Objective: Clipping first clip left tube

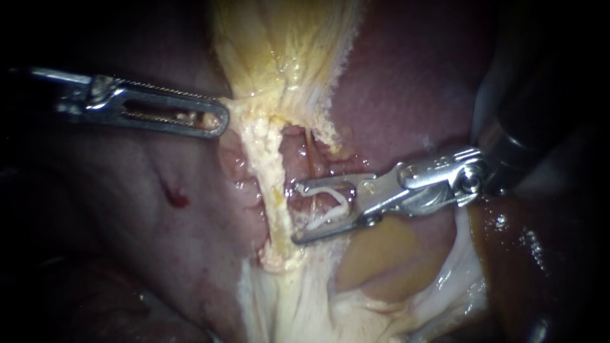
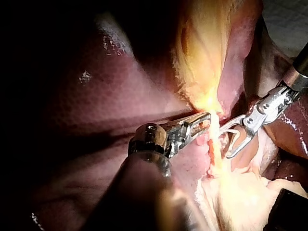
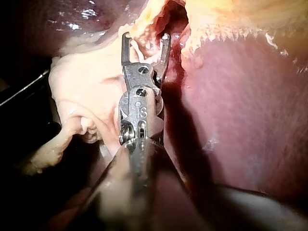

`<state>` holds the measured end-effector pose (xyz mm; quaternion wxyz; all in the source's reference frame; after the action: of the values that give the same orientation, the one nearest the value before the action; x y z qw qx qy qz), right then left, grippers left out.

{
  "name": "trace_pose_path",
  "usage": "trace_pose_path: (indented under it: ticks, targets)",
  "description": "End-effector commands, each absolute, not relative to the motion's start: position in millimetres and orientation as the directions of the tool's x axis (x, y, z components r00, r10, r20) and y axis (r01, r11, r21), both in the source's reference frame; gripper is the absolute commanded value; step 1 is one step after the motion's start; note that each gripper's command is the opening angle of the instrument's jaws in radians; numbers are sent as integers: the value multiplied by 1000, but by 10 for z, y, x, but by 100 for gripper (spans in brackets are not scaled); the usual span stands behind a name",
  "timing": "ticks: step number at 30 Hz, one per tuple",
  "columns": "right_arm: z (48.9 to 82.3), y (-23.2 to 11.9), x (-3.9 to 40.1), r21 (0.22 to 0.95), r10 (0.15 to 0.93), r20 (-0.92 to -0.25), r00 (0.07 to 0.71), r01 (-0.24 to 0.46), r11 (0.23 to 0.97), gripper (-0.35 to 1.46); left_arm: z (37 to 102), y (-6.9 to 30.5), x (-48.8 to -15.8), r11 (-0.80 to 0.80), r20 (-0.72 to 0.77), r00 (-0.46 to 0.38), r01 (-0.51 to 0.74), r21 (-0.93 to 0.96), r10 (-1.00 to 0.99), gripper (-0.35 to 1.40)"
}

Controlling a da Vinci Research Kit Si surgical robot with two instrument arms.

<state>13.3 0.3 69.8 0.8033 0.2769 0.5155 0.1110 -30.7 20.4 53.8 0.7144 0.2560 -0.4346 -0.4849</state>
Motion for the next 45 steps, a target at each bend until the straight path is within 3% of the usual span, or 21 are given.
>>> trace_pose_path:
  ticks: [1,22,34,45]
  targets:
    - [698,3,134,564,468,-766,441,109,819,50,538,205,-308,399,373,152,470,788,-915,-35]
    - [693,-9,164,601,509,-776,372,193,776,49,539,206,-311,398,372,151,471,787,-916,-35]
    - [693,-15,177,617,535,-772,343,200,761,49,543,210,-315,397,372,149,473,787,-916,-35]
    - [696,-28,193,629,537,-771,341,285,723,47,549,216,-318,396,372,148,475,786,-916,-35]
